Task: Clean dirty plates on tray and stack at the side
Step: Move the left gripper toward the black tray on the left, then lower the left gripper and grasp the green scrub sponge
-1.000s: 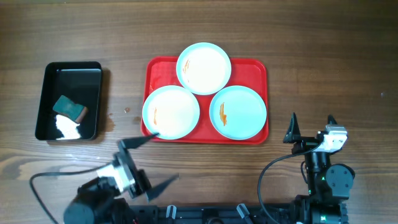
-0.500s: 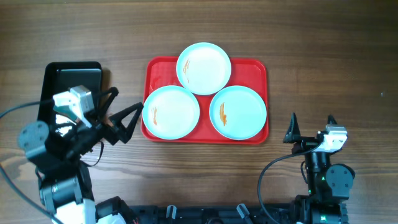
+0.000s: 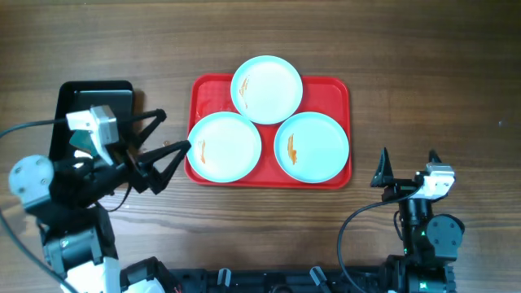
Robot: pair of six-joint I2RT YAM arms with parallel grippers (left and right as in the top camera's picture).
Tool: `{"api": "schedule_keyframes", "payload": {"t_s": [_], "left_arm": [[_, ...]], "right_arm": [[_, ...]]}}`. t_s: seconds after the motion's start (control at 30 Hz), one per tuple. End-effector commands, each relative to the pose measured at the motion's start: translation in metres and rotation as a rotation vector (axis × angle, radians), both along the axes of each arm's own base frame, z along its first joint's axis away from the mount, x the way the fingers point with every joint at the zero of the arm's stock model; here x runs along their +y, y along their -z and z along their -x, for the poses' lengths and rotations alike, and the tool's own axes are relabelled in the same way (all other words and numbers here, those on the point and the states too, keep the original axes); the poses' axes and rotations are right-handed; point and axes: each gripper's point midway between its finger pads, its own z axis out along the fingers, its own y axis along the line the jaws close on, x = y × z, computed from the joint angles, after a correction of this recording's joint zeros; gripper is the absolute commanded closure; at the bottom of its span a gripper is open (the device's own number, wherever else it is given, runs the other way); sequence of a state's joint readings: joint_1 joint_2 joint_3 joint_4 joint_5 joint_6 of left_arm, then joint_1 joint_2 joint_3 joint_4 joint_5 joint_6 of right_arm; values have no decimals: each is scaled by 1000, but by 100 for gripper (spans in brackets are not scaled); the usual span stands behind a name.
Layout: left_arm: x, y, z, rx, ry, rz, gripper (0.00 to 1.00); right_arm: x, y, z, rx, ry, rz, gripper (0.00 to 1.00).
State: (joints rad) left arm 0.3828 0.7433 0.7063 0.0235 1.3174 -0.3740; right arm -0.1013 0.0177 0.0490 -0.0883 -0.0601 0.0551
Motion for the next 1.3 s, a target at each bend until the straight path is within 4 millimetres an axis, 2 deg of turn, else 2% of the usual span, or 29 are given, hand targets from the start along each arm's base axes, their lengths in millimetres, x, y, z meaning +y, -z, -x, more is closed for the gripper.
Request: {"api": "schedule_keyframes", "payload": {"t_s": [0.0, 0.07, 0.13, 0.23, 0.3, 0.43, 0.57, 0.7, 0.83, 0.93, 1.07, 1.13, 1.27], "left_arm": [[3, -37, 5, -60, -83, -16, 0], [13, -39, -2, -62, -179, -47, 1], [32, -26, -15, -6, -326, -92, 1], [77, 18, -25, 206, -618, -256, 0], [87, 35, -23, 313, -684, -309, 0], [88, 58, -29, 450, -711, -411, 0], [101, 86, -37, 616, -785, -618, 0], [91, 109, -52, 726, -727, -705, 0], [49, 123, -71, 756, -513, -593, 0], [23, 131, -73, 799, -371, -512, 0], [22, 139, -85, 804, -361, -505, 0], [35, 143, -94, 844, -466, -485, 0], [114, 157, -97, 1016, -1034, -398, 0]], "right_arm": [[2, 1, 0, -4, -11, -8, 0], [2, 1, 0, -4, -11, -8, 0], [2, 1, 0, -4, -11, -8, 0], [2, 1, 0, -4, -11, -8, 0], [2, 1, 0, -4, -11, -8, 0], [2, 1, 0, -4, -11, -8, 0], [2, 1, 0, -4, -11, -8, 0], [2, 1, 0, -4, -11, -8, 0], [2, 1, 0, -4, -11, -8, 0], [2, 1, 0, -4, -11, -8, 0], [2, 1, 0, -4, -11, -8, 0], [2, 1, 0, -4, -11, -8, 0], [2, 1, 0, -4, -11, -8, 0]]}}
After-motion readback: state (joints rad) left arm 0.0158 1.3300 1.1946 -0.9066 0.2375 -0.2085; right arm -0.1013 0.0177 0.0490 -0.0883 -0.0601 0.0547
